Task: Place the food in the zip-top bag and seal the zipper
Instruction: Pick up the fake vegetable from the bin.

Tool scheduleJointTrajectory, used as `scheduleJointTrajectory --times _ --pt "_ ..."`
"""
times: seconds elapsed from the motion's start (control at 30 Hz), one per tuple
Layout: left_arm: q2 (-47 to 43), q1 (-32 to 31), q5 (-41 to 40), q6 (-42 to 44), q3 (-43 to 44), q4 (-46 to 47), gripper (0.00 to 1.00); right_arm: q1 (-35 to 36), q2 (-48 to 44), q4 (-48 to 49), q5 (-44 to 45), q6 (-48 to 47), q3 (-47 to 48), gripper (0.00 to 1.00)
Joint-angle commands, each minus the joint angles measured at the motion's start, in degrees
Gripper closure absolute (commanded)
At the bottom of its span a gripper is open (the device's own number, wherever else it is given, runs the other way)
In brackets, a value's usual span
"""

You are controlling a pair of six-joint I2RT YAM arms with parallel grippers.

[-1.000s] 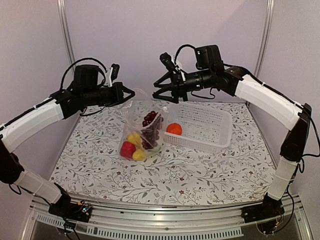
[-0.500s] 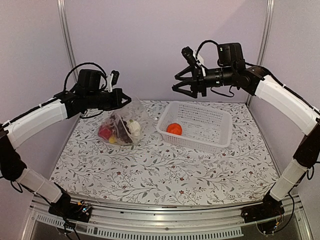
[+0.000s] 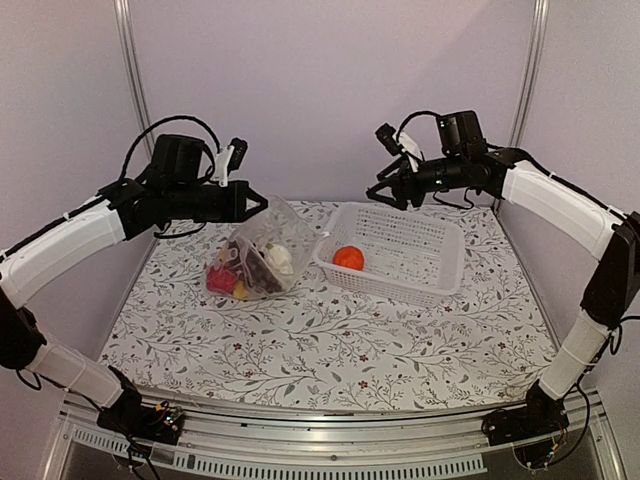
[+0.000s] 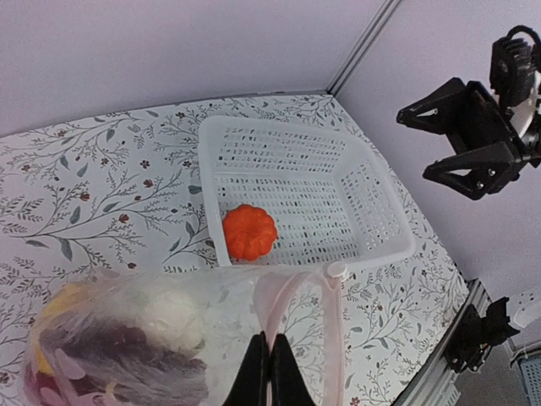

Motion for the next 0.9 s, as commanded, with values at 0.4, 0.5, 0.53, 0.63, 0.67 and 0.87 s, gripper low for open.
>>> scheduleJointTrajectory --times 0.4,0.5,0.53,0.63,0.67,0.87 --pt "-4.01 0.02 -6.12 3.42 -2.37 -3.03 1.00 -0.55 23.75 -8.14 5.44 4.21 10.25 0.28" --pt "-4.10 0.02 -5.93 3.27 -3.01 -2.98 1.00 -0.49 26.31 -8.77 5.16 4.49 11.42 0.23" --pt "-4.10 0.06 -5.85 3.27 -3.21 -2.89 1.00 -0.55 27.15 -9.01 4.95 4.51 11.79 0.21" --pt "-4.10 0.05 -5.73 3.20 -3.66 -2.60 1.00 -0.52 28.78 -10.12 4.21 4.35 13.42 0.13" --pt "-4.10 0.03 -5.68 3.18 -3.75 -2.46 1.00 -0.51 29.58 -10.47 3.85 4.34 13.82 0.12" --pt "-3.93 0.02 -5.20 2.94 -4.29 -1.89 1.00 -0.46 32.85 -12.09 1.98 4.25 16.04 0.02"
